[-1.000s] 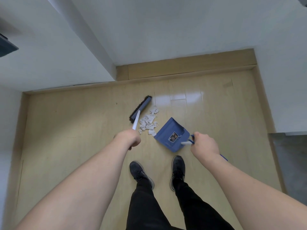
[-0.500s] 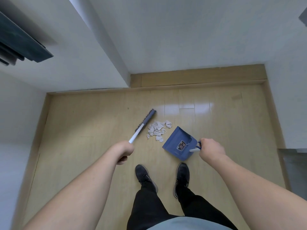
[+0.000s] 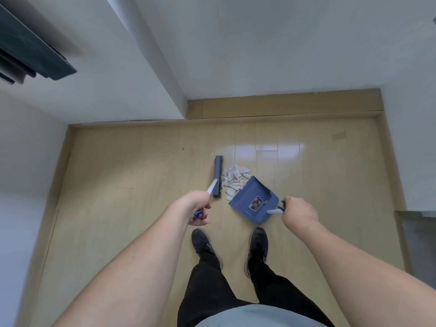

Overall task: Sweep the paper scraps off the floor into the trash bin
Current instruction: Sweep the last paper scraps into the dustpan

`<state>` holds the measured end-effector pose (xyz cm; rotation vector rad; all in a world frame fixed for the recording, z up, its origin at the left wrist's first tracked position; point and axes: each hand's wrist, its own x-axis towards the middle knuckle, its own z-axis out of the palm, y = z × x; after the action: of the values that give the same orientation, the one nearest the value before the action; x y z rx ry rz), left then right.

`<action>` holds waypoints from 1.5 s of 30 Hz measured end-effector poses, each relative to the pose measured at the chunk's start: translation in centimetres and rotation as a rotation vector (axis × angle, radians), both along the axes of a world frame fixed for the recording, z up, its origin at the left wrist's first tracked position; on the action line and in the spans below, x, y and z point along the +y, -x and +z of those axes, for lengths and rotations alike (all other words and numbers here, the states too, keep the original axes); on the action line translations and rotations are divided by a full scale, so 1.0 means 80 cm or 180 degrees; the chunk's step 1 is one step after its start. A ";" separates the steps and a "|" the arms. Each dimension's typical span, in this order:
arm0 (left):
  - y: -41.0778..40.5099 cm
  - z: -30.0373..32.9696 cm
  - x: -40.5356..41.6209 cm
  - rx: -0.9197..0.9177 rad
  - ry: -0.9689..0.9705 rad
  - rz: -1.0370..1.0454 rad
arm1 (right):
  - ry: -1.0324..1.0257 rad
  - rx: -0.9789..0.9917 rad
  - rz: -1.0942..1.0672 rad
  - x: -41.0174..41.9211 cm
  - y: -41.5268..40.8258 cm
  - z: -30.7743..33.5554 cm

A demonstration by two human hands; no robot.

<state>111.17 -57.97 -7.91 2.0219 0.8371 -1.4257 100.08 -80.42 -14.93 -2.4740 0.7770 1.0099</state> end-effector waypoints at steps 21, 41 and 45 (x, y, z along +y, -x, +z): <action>-0.039 0.029 -0.035 0.0535 -0.0287 -0.2230 | 0.0018 -0.0197 -0.0166 -0.001 -0.023 -0.002; -0.050 0.001 0.038 -0.0042 -0.0227 -0.0953 | 0.0237 -0.0521 0.0042 -0.036 -0.004 0.031; -0.018 -0.009 0.022 0.0101 -0.0340 -0.0574 | 0.0183 -0.0666 0.0077 -0.075 0.015 0.036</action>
<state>112.59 -56.18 -8.65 2.2080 0.7752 -1.5436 98.90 -86.39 -12.05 -2.5911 0.7193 0.7302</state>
